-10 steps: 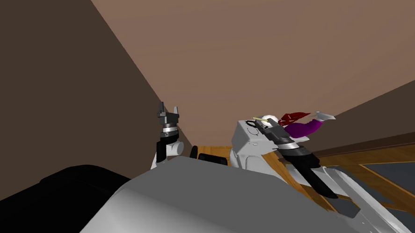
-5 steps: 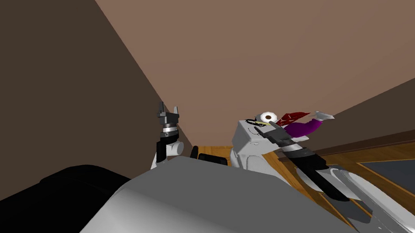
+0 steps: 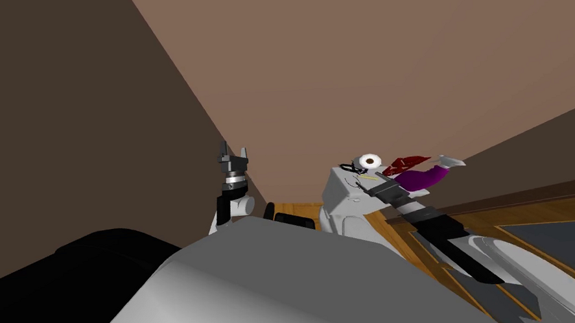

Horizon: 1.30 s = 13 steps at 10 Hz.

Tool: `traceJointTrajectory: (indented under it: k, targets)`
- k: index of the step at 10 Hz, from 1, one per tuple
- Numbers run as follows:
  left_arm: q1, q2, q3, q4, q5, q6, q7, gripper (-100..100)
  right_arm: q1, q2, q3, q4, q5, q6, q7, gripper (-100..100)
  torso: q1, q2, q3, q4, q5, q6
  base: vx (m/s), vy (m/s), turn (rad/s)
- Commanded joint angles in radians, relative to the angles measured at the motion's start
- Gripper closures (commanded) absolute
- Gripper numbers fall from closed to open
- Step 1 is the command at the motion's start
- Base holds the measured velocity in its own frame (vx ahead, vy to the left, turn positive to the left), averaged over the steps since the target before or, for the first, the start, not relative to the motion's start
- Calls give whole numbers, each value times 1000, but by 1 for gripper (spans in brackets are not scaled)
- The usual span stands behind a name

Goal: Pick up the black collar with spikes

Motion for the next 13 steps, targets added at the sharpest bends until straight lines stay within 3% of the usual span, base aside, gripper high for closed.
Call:
traceJointTrajectory:
  k: [1, 3, 12, 13]
  targets:
    - [0, 0, 0, 0, 0, 0, 0, 0, 15, -46, -15, 38, 47, -5, 40, -100, 0, 0, 0, 0, 0, 0, 28, 5, 32]
    - [0, 0, 0, 0, 0, 0, 0, 0, 32, -101, -26, 81, 107, -7, 88, -100, 0, 0, 0, 0, 0, 0, 13, 4, 32]
    - [0, 0, 0, 0, 0, 0, 0, 0, 32, -101, -26, 81, 109, -7, 88, -100, 1, 2, 1, 1, 1, 0, 0, 0, -1]
    - [0, 0, 0, 0, 0, 0, 0, 0, 31, -92, -24, 61, 123, 22, 118, -100, 1, 2, 1, 1, 1, 0, -78, -16, -63]
